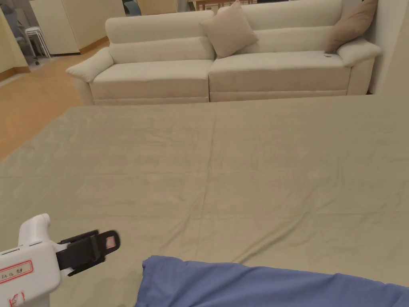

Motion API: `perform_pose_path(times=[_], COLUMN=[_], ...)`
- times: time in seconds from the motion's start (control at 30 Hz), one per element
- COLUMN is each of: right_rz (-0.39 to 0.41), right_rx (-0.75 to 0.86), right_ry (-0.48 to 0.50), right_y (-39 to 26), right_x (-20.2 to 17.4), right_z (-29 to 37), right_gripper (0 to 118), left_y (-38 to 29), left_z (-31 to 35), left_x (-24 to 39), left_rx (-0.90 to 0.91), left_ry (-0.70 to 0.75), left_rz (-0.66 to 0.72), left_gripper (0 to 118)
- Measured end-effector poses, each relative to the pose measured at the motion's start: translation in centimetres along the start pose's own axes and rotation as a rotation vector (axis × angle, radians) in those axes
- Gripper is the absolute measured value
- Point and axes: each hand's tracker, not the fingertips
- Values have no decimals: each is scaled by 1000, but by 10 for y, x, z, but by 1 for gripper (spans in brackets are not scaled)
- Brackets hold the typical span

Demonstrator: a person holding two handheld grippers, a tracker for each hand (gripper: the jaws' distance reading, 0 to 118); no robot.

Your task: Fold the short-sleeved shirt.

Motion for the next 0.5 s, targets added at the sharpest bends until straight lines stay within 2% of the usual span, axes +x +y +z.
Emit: perform_pose_path(times=[0.03,0.1,0.27,0.3,0.37,0.4,0.5], right_rz=[29,38,-5,-34,-87,-94,-97], right_rx=[-20,-53,-46,-49,-61,-60,-70], right_ry=[-26,-27,-34,-19,17,23,24], right_y=[-5,-11,-17,-18,-14,-14,-10], right_x=[-4,-6,-22,-21,-25,-26,-22], right_z=[-7,-21,-36,-38,-41,-42,-45], right_gripper=[0,0,0,0,0,0,0], left_y=[-3,-5,-13,-12,-12,-12,-15], left_z=[-6,-15,-46,-53,-69,-78,-94], left_x=[-7,-19,-34,-38,-54,-63,-82], left_rx=[-26,-114,-229,-263,-317,-357,-407], left_ry=[33,81,-14,-41,-124,-168,-305], left_rz=[-19,-41,54,61,159,223,287], left_gripper=[0,0,0,0,0,0,0])
